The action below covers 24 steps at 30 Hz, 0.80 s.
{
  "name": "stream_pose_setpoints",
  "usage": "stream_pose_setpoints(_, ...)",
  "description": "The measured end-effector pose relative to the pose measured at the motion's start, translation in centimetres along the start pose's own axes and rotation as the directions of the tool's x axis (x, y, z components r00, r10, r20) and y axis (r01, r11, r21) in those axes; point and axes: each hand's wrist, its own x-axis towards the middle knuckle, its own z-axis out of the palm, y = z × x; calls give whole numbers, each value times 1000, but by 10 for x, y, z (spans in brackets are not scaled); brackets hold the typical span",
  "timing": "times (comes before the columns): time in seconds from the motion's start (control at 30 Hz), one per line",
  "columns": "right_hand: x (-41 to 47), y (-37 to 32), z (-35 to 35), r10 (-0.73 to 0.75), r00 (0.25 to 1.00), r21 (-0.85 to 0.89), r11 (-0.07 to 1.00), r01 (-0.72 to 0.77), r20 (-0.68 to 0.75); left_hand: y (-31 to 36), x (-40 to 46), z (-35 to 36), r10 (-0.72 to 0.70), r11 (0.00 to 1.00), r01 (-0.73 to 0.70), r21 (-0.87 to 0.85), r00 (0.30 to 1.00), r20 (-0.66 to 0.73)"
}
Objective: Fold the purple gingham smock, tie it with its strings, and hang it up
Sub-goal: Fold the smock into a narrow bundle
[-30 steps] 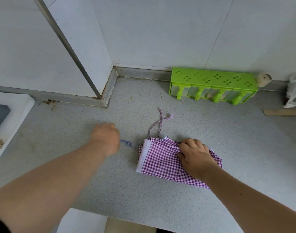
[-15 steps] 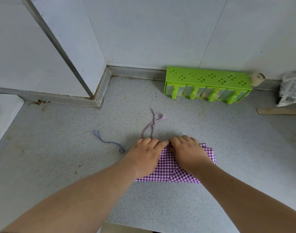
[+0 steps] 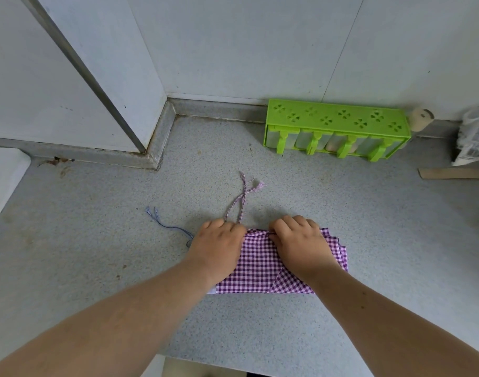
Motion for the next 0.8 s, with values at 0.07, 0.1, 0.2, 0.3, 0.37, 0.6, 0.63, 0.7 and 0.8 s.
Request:
stream_pose_setpoints(0.07, 0, 0, 2, 12, 1000, 14, 1000, -12, 3, 0, -1, 5, -76, 997, 76, -22, 997, 4)
stream_pose_setpoints(0.1, 0, 1, 3, 27, 1000, 29, 999, -27, -3, 0, -1, 7, -107, 994, 108, -33, 994, 9)
stream_pose_setpoints(0.2, 2, 2, 6, 62, 998, 53, 997, -61, -21, 4, -2, 16, -2, 999, 1, -39, 999, -36)
stream_pose_setpoints(0.3, 2, 1, 7, 56, 997, 43, 998, -54, -48, 6, 2, 20, 255, 966, -256, -48, 967, -21)
stream_pose_setpoints(0.37, 2, 0, 7, 63, 997, 58, 996, -61, -44, 7, 0, 21, 220, 968, -214, -128, 975, 35)
stream_pose_setpoints(0.6, -2, 13, 1, 140, 990, 88, 987, -137, -33, -7, -13, 37, 210, 974, -206, -97, 977, 39)
stream_pose_setpoints(0.63, -4, 17, 0, 165, 986, 88, 983, -161, -36, -7, -13, 41, 201, 974, -201, -101, 979, -9)
stream_pose_setpoints(0.7, -6, 23, -2, 183, 983, 88, 980, -179, -32, -8, -15, 46, 156, 978, -169, -120, 982, -111)
stream_pose_setpoints(0.8, -3, 17, -6, 175, 985, 27, 984, -175, -4, -10, -19, 48, 84, 979, -116, -167, 979, -186)
